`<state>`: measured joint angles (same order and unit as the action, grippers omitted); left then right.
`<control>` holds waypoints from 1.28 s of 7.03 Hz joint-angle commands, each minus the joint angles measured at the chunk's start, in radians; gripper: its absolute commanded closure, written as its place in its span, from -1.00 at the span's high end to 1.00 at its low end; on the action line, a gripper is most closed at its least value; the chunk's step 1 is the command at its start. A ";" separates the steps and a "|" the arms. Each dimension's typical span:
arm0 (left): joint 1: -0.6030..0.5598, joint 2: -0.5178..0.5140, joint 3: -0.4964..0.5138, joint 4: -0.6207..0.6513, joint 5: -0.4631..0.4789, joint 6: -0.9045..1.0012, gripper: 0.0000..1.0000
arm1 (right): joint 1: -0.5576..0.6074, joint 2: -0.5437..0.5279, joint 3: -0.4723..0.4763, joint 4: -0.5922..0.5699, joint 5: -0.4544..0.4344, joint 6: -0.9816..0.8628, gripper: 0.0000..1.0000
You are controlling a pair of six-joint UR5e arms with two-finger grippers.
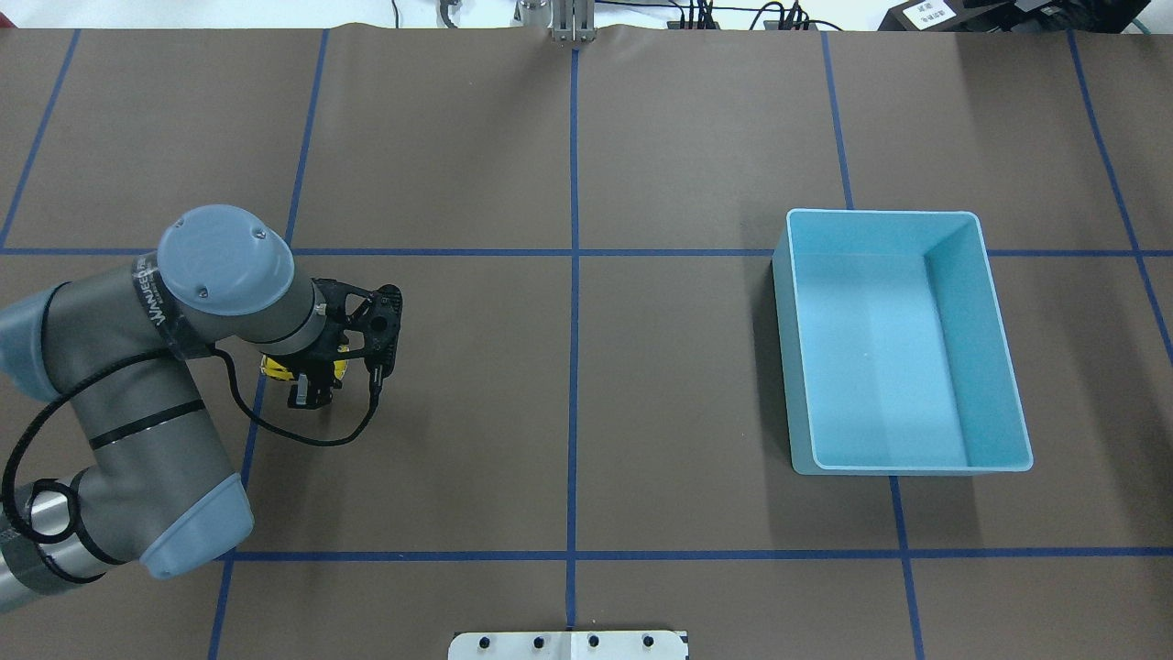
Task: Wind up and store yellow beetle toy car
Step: 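Drag the car back toward the robot with the left gripper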
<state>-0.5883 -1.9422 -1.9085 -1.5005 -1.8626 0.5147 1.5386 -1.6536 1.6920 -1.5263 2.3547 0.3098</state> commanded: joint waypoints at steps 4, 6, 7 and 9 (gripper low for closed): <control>-0.005 0.121 -0.012 -0.114 -0.010 -0.001 -0.76 | 0.000 0.000 0.000 0.000 0.000 -0.001 1.00; -0.004 0.126 0.005 -0.180 -0.016 -0.097 -0.81 | 0.000 0.000 0.000 0.000 0.000 0.000 1.00; -0.004 0.131 0.025 -0.203 -0.017 -0.094 -0.81 | 0.000 0.000 0.000 0.000 0.000 0.000 1.00; -0.002 0.134 0.045 -0.221 -0.018 -0.038 -0.81 | -0.003 0.000 0.002 0.000 0.000 -0.001 1.00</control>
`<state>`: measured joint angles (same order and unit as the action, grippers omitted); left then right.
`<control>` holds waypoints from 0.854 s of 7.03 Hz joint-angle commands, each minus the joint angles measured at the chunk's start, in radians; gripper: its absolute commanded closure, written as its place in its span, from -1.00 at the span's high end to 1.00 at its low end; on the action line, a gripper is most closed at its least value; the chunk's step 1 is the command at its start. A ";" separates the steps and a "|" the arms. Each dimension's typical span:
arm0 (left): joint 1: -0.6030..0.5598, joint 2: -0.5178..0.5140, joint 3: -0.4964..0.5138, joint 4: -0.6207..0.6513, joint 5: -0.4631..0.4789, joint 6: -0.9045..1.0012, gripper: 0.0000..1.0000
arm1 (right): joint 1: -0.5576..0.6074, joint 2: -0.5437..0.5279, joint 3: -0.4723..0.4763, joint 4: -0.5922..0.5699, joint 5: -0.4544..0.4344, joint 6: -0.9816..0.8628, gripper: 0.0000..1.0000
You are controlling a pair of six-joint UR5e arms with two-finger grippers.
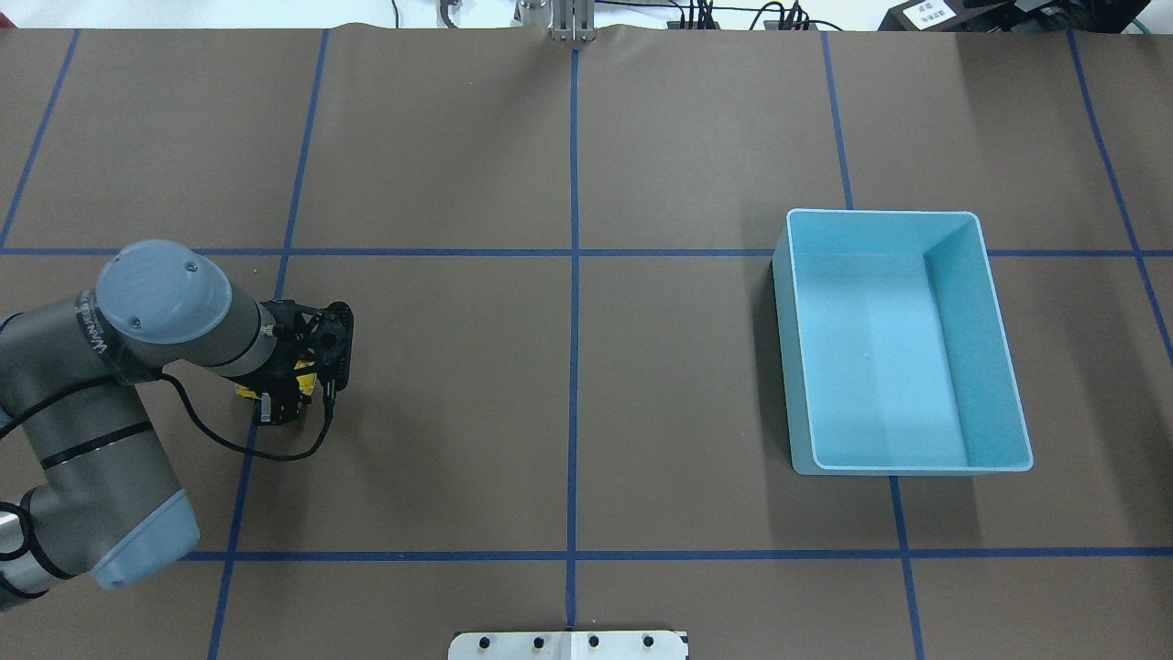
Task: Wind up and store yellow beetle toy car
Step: 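Drag the car back toward the robot with the left gripper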
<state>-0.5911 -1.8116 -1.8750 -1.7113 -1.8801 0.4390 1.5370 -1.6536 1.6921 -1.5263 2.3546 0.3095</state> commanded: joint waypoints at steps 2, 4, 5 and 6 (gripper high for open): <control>0.001 0.008 0.013 -0.010 -0.013 0.041 -0.81 | -0.004 -0.003 0.003 -0.002 0.003 -0.001 1.00; 0.001 0.008 0.017 -0.008 -0.013 0.043 -0.81 | -0.017 -0.002 0.000 0.000 0.003 -0.001 1.00; 0.001 0.015 0.017 -0.010 -0.013 0.046 -0.81 | -0.021 -0.003 0.000 0.000 0.003 -0.001 1.00; 0.001 0.021 0.025 -0.011 -0.013 0.053 -0.81 | -0.021 -0.003 -0.002 0.002 0.003 -0.001 1.00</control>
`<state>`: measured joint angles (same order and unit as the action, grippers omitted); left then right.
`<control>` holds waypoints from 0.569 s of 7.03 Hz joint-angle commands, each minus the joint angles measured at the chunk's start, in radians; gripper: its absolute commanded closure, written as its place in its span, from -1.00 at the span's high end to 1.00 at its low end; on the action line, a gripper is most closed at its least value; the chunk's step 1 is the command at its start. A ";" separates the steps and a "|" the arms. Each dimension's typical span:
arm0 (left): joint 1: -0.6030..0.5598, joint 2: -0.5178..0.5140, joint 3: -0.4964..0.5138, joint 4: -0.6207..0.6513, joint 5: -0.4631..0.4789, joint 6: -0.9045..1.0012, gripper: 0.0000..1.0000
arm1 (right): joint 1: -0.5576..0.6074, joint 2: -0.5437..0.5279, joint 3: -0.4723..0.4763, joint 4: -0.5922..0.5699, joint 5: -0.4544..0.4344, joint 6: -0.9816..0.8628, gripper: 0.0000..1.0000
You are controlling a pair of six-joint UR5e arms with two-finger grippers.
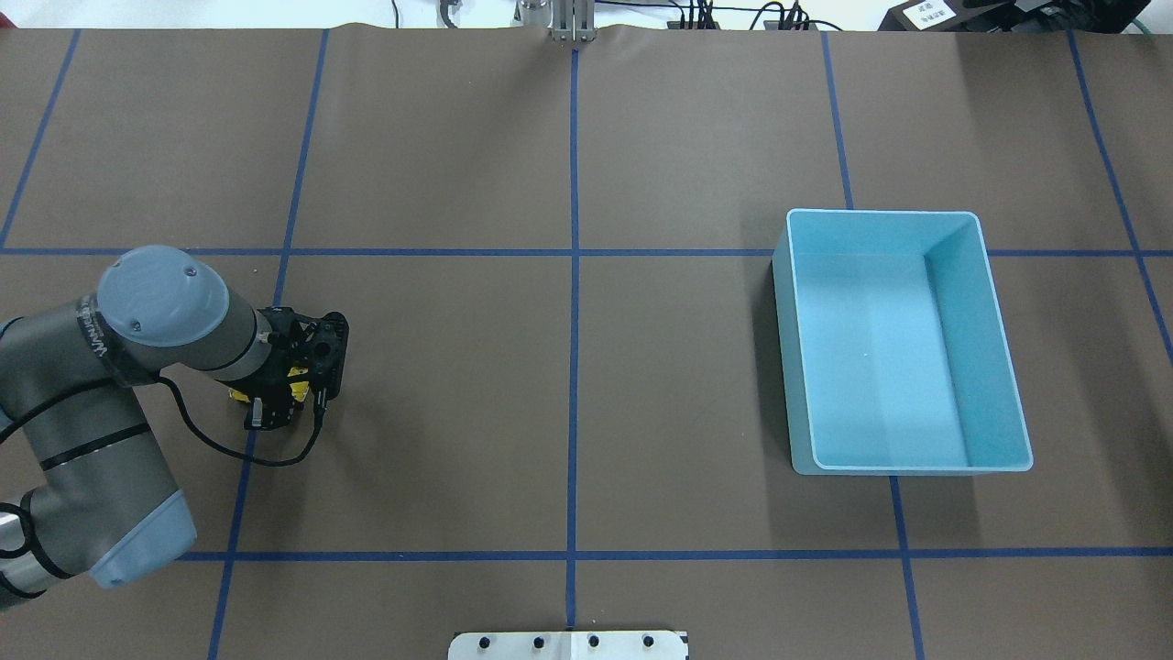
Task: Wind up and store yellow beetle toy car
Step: 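Drag the car back toward the robot with the left gripper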
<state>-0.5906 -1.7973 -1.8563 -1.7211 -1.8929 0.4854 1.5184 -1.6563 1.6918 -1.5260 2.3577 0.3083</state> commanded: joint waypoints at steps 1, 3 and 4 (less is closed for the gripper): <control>0.000 0.010 0.008 -0.002 0.000 0.005 -0.81 | -0.003 0.000 -0.001 0.003 0.000 0.000 1.00; 0.000 0.016 0.008 -0.005 -0.002 0.005 -0.81 | -0.003 0.000 -0.001 0.004 0.000 0.000 1.00; 0.000 0.018 0.008 -0.018 -0.002 0.004 -0.81 | -0.003 0.000 -0.001 0.004 0.000 0.000 1.00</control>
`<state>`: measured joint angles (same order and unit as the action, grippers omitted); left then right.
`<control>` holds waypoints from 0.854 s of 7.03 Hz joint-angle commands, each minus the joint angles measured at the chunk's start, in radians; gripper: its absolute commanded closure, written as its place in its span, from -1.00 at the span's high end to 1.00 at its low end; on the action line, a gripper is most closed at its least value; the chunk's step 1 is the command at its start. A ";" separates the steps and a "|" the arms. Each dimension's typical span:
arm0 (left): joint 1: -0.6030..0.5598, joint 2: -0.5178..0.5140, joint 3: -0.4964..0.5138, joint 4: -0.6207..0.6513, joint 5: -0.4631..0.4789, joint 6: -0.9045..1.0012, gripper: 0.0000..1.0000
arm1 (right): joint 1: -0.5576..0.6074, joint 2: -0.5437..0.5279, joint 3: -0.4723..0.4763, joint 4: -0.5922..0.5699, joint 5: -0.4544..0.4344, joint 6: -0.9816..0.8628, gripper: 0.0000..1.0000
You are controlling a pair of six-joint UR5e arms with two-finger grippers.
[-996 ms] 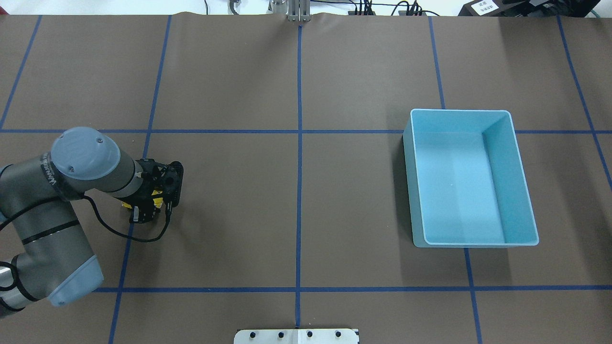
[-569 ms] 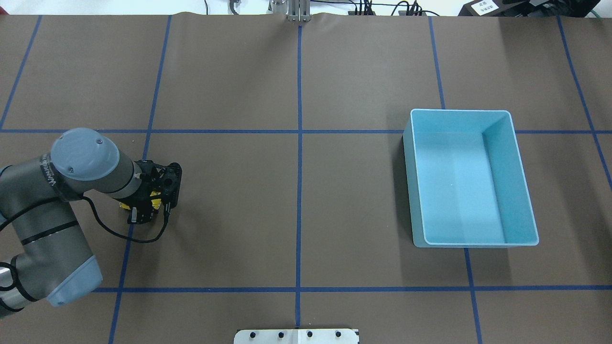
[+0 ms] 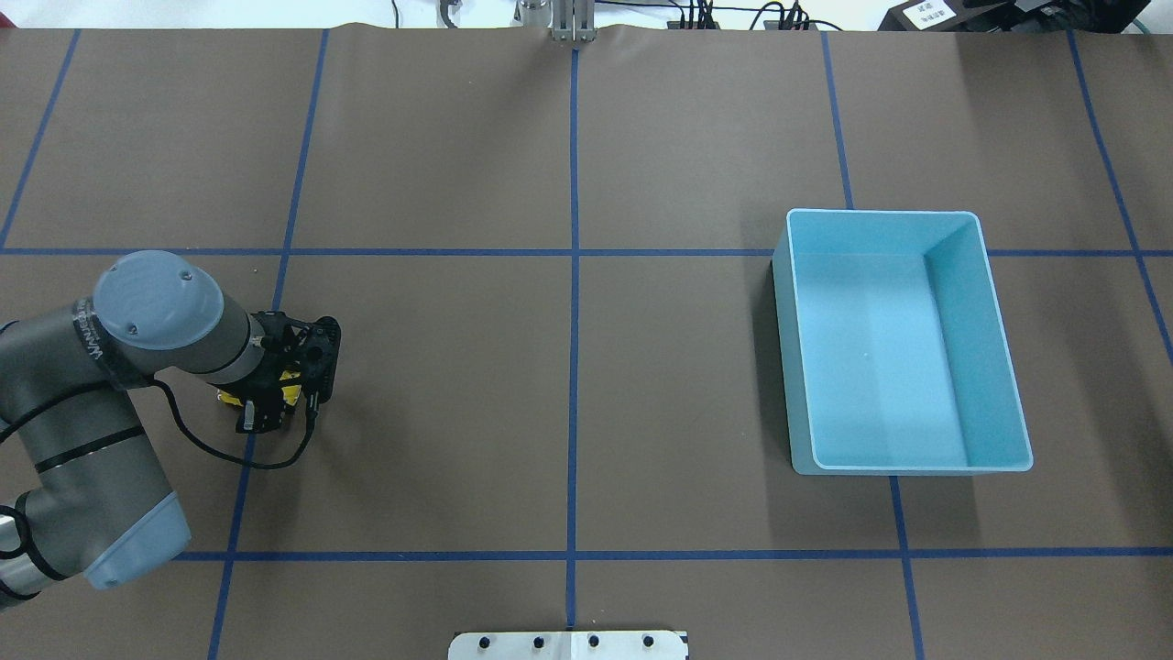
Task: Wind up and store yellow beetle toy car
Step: 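Drag the car back toward the robot with the left gripper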
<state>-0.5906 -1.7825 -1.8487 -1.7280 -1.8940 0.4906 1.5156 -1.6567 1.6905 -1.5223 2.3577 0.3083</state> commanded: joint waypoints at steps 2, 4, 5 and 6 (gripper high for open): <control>0.000 0.017 0.000 -0.042 -0.002 -0.003 -0.81 | 0.000 0.000 0.001 0.001 0.000 0.000 1.00; 0.000 0.055 0.002 -0.103 -0.001 -0.006 -0.83 | 0.000 0.000 0.001 -0.001 0.000 0.000 1.00; -0.002 0.061 0.002 -0.111 -0.002 -0.006 -0.84 | 0.000 0.001 0.000 0.001 -0.002 0.000 1.00; -0.002 0.081 0.002 -0.140 -0.005 -0.006 -0.84 | 0.000 0.002 0.003 -0.001 0.000 0.000 1.00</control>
<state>-0.5914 -1.7210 -1.8472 -1.8396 -1.8964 0.4851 1.5155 -1.6558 1.6917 -1.5225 2.3570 0.3083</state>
